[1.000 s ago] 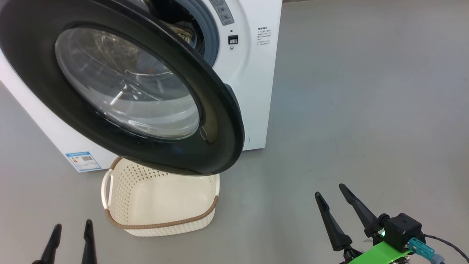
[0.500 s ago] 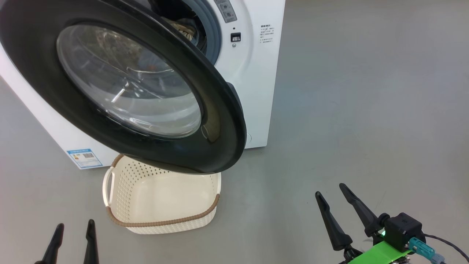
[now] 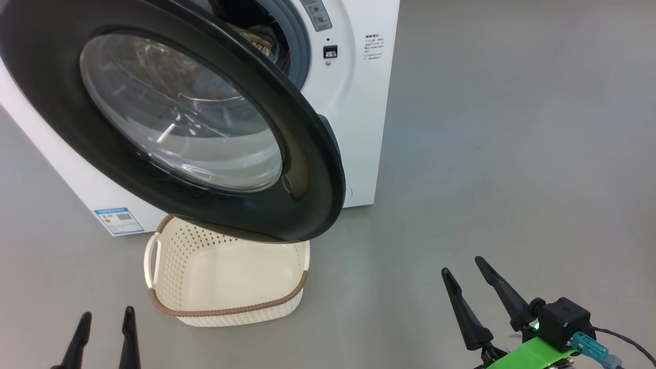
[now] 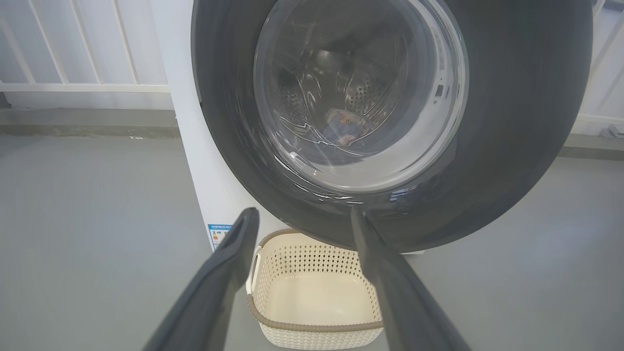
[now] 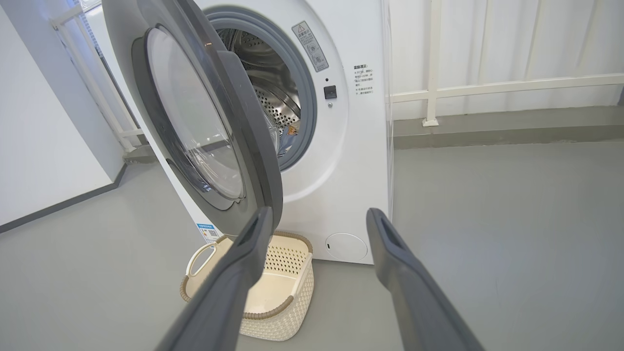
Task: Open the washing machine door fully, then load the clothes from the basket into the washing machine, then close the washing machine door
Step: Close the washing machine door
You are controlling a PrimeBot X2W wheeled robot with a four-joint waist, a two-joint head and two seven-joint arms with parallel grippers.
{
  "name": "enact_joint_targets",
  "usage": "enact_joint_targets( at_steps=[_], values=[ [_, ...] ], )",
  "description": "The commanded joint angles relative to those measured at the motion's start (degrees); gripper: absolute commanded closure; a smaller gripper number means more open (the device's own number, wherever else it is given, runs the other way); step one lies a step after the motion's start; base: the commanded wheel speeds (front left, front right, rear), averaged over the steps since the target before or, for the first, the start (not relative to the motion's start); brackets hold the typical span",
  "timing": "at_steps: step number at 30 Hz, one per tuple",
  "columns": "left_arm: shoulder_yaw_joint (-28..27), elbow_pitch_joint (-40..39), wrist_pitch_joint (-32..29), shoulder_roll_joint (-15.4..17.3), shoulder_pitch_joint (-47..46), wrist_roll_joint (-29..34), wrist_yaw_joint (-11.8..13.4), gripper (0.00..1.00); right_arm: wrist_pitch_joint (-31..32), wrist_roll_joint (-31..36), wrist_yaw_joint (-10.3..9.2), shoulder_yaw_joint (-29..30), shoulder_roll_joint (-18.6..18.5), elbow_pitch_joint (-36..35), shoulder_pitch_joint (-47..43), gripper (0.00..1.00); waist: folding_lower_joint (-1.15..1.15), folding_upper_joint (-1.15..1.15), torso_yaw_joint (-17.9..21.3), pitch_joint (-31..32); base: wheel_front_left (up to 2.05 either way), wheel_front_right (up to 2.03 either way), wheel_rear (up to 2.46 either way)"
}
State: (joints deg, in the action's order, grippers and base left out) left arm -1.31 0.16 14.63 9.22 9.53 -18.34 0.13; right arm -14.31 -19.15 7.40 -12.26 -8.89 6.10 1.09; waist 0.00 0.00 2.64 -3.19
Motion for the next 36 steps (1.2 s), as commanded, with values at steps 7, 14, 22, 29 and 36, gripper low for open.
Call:
enact_joint_targets(
  at_steps=[7,14,22,29,36],
  values=[
    [-2.7,-0.9,0.4,-0.4,-1.2,1.3,-0.8,0.00,-0.7,0.7,0.09,-1.1,0.0,-1.3,0.9,1.00,0.00,0.00,-0.2,0.1,0.00,0.00,0.00],
    [-3.3,-0.9,0.4,-1.0,-1.0,2.0,-1.2,0.00,-0.7,0.5,0.09,-1.0,-0.1,-2.0,0.8,1.00,0.00,0.00,-0.3,0.4,0.00,0.00,0.00],
    [-3.7,-0.5,0.4,-1.7,-1.0,2.5,-2.0,0.00,-0.7,1.6,0.09,-0.8,0.3,-11.1,3.6,1.00,0.00,0.00,-0.7,0.4,0.00,0.00,0.00],
    [-3.6,0.2,0.4,-2.6,-1.7,2.7,-2.9,0.00,-0.7,1.8,0.09,-6.1,-1.9,-21.8,12.2,1.00,0.00,0.00,-1.9,0.3,0.00,0.00,0.00],
    [-3.3,0.9,0.4,-3.5,-2.3,2.8,-3.7,0.00,-0.7,0.8,0.09,-13.8,-2.0,-26.2,19.7,1.00,0.00,0.00,-3.7,0.0,0.00,0.00,0.00]
  ],
)
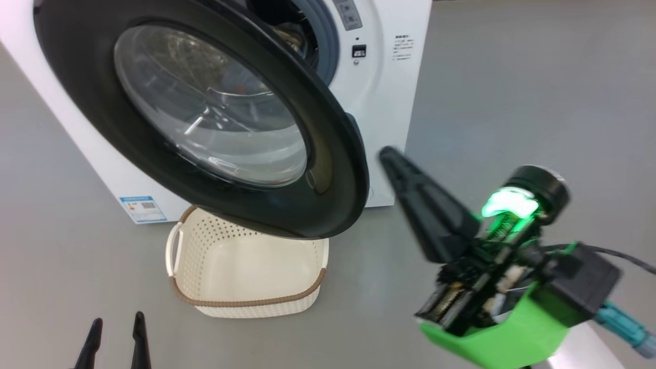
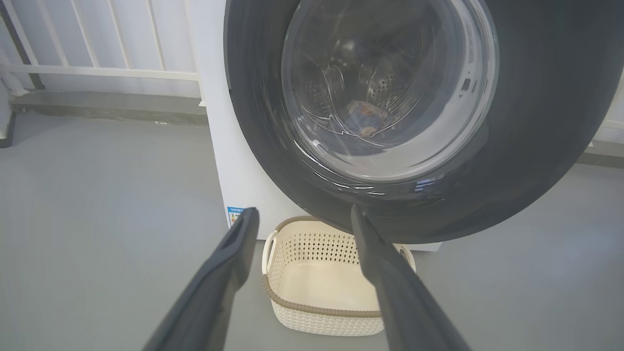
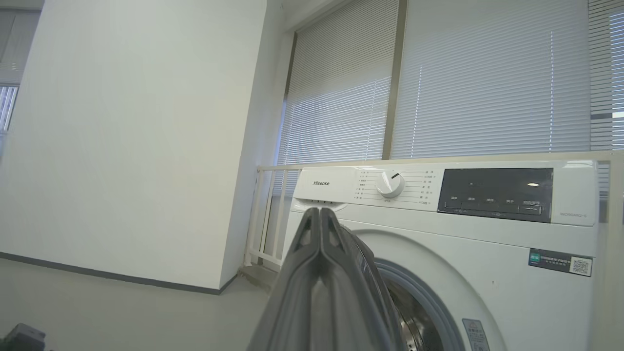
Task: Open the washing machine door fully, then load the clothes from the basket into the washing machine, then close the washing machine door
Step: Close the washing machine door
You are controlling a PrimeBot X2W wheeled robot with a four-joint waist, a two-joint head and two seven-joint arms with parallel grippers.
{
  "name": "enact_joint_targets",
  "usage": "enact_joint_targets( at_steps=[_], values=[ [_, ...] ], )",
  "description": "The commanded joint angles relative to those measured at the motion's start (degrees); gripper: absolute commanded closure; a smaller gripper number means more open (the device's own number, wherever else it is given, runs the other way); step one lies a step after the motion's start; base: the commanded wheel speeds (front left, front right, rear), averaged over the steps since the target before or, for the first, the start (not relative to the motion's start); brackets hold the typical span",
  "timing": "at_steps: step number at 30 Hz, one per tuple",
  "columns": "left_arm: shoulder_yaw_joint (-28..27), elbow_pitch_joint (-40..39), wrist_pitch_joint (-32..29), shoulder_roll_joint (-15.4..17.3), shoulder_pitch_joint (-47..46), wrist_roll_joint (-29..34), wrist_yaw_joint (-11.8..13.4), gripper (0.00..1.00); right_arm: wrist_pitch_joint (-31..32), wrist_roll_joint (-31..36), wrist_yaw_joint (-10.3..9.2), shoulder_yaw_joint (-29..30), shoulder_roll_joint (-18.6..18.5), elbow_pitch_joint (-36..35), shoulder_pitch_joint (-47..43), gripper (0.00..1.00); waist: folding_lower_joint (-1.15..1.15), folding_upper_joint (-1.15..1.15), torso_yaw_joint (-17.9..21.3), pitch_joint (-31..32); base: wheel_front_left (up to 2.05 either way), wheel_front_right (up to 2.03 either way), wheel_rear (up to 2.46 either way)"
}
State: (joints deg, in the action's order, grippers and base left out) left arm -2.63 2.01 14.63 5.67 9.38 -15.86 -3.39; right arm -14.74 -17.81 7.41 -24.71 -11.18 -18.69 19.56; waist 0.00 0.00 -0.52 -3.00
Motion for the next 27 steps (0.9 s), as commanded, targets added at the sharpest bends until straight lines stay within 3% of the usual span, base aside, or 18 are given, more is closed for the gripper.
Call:
enact_joint_targets(
  at_steps=[1,12,18,27],
  values=[
    [-1.9,-0.9,0.4,-0.1,-2.3,0.3,-0.3,0.00,-0.3,-0.7,0.08,-2.6,0.4,-1.3,2.1,1.00,0.00,0.00,-0.8,-0.4,0.00,0.00,0.00],
    [-0.1,0.0,0.4,-1.8,-6.0,0.7,-1.8,0.00,0.4,-3.8,0.08,-14.9,1.0,12.5,7.9,1.00,0.00,0.00,-6.3,-5.9,0.00,0.00,0.00],
    [1.5,0.9,0.4,-2.4,-8.5,0.5,-2.4,0.00,0.1,-4.0,0.08,-11.8,0.0,21.1,8.6,1.00,0.00,0.00,-8.9,-9.8,0.00,0.00,0.00],
    [2.5,2.4,0.4,-2.7,-12.5,0.0,-2.9,0.00,-0.2,-3.7,0.08,-8.2,-1.7,27.6,9.0,1.00,0.00,0.00,-9.8,-13.8,0.00,0.00,0.00]
  ],
)
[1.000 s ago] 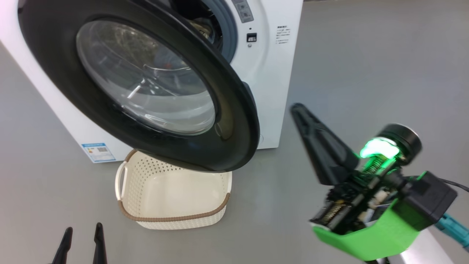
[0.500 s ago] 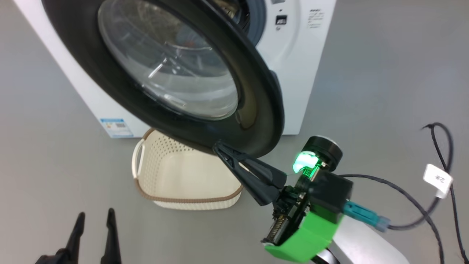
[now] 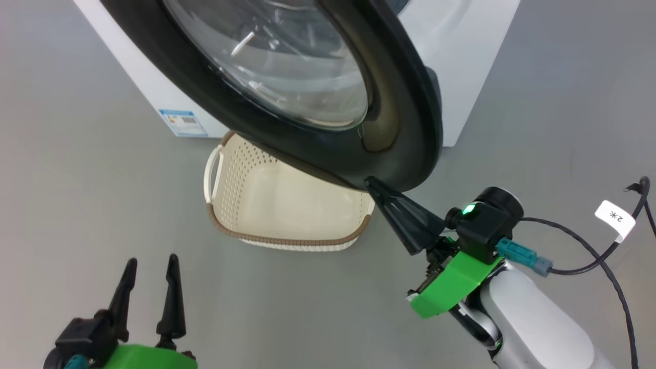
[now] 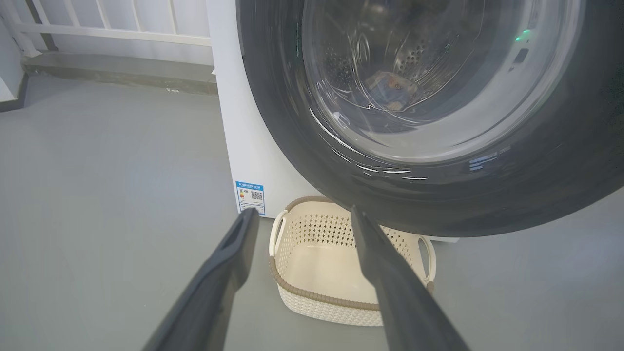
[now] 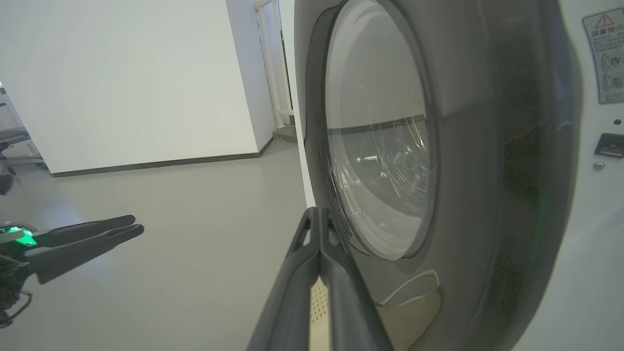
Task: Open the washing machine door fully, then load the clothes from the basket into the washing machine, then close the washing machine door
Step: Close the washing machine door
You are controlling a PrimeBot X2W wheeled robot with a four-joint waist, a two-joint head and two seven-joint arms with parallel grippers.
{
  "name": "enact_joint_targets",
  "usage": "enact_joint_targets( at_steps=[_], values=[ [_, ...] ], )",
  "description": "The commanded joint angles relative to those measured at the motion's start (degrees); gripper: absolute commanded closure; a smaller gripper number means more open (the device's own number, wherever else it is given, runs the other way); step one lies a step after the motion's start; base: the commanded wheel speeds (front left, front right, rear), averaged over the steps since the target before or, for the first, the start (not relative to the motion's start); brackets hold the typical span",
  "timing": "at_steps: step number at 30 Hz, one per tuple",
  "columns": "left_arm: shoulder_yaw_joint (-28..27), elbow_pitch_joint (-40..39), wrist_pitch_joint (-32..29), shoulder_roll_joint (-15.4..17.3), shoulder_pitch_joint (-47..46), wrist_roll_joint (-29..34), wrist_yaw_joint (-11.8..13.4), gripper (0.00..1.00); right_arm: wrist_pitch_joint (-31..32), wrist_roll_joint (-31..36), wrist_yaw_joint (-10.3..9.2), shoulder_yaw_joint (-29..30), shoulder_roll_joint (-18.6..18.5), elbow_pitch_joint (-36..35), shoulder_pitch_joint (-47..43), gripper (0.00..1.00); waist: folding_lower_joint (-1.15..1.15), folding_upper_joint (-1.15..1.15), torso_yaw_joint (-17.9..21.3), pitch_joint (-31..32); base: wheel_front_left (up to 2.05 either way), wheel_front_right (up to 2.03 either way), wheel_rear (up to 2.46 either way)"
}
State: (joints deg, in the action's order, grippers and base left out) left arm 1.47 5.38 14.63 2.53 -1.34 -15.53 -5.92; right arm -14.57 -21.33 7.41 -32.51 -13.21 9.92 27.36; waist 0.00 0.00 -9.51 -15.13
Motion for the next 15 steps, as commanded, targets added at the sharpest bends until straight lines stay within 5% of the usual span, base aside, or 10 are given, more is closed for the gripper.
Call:
enact_joint_targets(
  at_steps=[1,15],
  values=[
    [-1.5,-0.9,0.4,0.4,-2.1,-0.3,-0.4,0.00,-0.4,-0.3,0.08,0.1,0.2,-0.4,1.4,1.00,0.00,0.00,-0.9,-2.0,0.00,0.00,0.00],
    [0.4,-1.0,0.4,0.4,-5.5,-2.2,-0.3,0.00,-0.4,0.8,0.08,5.9,-0.4,1.9,7.9,1.00,0.00,0.00,-1.7,-7.2,0.00,0.00,0.00]
  ],
)
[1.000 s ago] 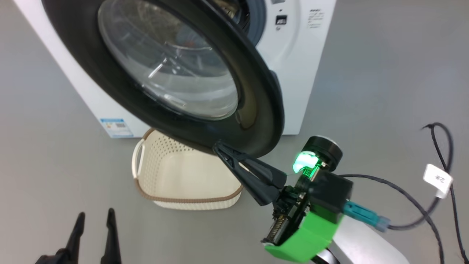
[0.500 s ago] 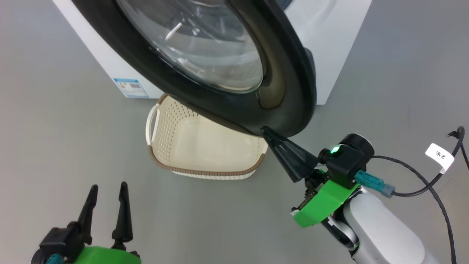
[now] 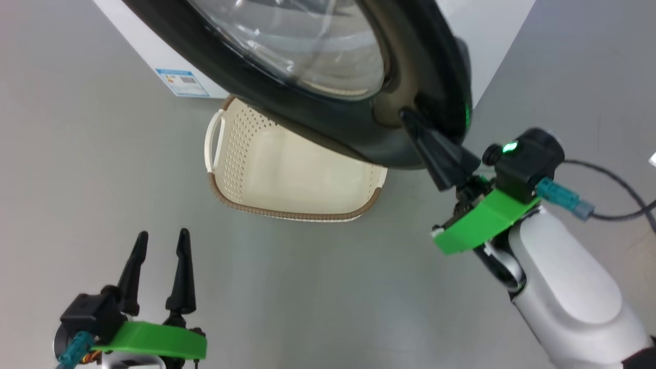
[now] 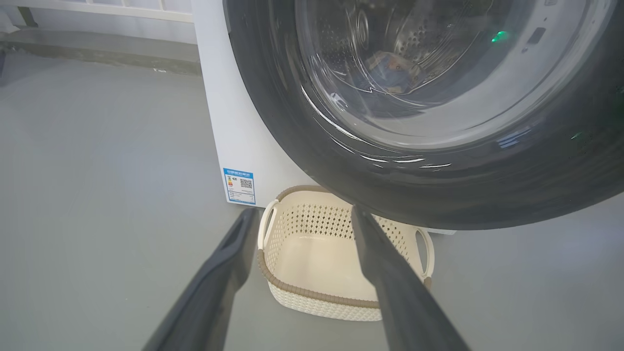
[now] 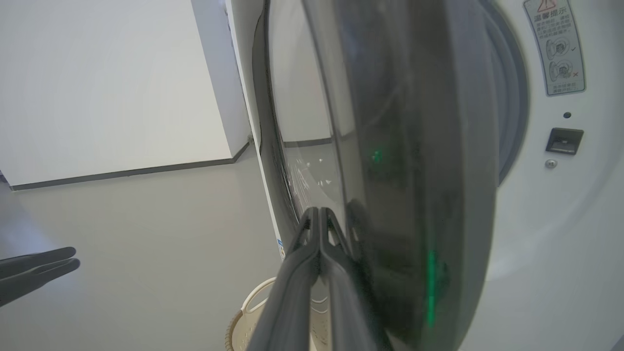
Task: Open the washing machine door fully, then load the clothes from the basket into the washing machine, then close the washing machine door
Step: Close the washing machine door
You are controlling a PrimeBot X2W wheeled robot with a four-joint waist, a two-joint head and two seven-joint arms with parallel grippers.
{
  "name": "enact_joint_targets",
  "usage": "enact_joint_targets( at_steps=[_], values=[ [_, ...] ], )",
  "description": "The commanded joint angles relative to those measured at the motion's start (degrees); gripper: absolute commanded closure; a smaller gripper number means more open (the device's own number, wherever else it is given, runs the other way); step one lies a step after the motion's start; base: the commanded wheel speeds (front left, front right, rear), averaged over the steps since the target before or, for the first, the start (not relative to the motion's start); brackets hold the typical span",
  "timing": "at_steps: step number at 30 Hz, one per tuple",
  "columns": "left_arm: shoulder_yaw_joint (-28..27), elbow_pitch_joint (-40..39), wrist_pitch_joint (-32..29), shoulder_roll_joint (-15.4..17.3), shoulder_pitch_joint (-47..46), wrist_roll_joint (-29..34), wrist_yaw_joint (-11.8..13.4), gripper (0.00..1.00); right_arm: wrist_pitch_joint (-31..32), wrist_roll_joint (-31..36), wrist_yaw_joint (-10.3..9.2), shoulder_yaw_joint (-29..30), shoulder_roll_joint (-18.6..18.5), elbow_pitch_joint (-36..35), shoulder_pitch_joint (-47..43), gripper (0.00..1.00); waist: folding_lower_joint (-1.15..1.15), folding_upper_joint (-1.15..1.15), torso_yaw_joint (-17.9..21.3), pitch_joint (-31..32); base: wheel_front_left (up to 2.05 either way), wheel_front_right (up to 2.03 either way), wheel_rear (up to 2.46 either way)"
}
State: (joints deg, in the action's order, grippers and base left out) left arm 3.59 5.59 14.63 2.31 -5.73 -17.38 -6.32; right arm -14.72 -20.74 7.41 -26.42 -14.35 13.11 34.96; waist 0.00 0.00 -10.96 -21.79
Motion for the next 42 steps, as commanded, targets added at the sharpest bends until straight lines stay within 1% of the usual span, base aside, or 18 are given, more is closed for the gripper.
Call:
enact_joint_targets(
  at_steps=[1,11,20,27,34,42],
  values=[
    [-1.5,-1.2,0.4,0.6,-1.3,-0.5,0.1,0.00,-0.3,0.3,0.08,0.2,0.7,-1.2,1.1,1.00,0.00,0.00,-0.2,-0.8,0.00,0.00,0.00],
    [0.5,-1.0,0.4,0.6,-2.9,-1.5,0.1,0.00,-0.3,1.0,0.08,3.2,0.0,-0.4,9.1,1.00,0.00,0.00,0.2,-2.4,0.00,0.00,0.00],
    [1.7,-0.4,0.4,0.6,-4.2,-3.0,-0.2,0.00,-0.3,1.6,0.08,5.1,-1.2,5.5,17.3,1.00,0.00,0.00,-0.3,-4.0,0.00,0.00,0.00],
    [3.0,0.1,0.4,0.6,-4.6,-3.7,-0.5,0.00,-0.3,1.7,0.08,8.3,-2.4,9.3,22.6,1.00,0.00,0.00,-1.5,-5.1,0.00,0.00,0.00],
    [4.0,0.4,0.4,0.6,-4.8,-5.0,-0.7,0.00,-0.3,2.8,0.08,11.3,-3.2,12.1,25.8,1.00,0.00,0.00,-3.3,-5.8,0.00,0.00,0.00],
    [5.2,0.4,0.4,0.6,-5.2,-6.2,-0.8,0.00,-0.3,3.4,0.08,12.2,-4.0,15.8,29.6,1.00,0.00,0.00,-5.0,-7.9,0.00,0.00,0.00]
  ],
)
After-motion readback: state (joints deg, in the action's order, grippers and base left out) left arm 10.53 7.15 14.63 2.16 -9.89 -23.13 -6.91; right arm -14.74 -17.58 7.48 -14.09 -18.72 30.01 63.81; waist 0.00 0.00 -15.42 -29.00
